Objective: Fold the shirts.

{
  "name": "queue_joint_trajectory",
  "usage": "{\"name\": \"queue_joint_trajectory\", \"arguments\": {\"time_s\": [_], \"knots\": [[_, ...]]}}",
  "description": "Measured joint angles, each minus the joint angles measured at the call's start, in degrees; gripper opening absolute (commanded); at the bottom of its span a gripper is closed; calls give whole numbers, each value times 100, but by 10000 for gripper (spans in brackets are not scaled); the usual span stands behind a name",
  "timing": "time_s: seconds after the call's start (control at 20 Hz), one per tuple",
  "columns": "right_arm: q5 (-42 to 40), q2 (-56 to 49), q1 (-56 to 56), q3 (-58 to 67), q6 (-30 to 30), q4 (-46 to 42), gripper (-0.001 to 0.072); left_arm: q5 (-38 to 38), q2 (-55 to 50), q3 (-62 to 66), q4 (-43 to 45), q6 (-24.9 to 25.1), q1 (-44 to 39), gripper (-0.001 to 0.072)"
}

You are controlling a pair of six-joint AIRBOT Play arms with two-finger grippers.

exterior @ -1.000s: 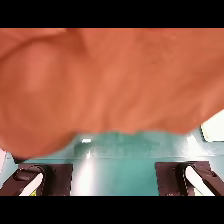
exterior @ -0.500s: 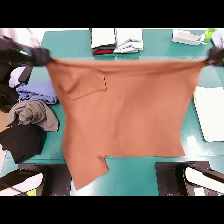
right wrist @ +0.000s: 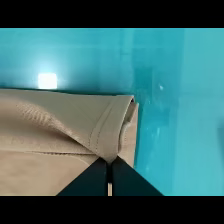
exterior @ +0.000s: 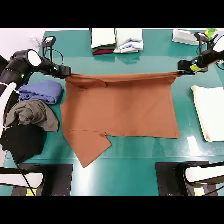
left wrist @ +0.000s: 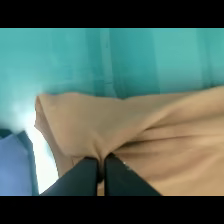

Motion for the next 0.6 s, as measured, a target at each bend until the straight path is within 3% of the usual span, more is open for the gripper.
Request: {"name": "queue_joint_trajectory", "arguments": {"time_s": [0.2, 0.5, 0.55, 0.6], "knots": [[83, 48, -9, -350, -4, 37, 17, -535, -81, -133, 20, 79, 70, 33], [-284, 354, -11, -1709, -7, 59, 45, -603, -109, -844, -24, 153, 94, 35], [-345, 402, -11, -1880, -4, 85, 253, -608, -109, -896, -44, 153, 94, 36], [-382, 437, -11, -2002, -4, 116, 462, -638, -109, -933, -46, 153, 94, 202]]}}
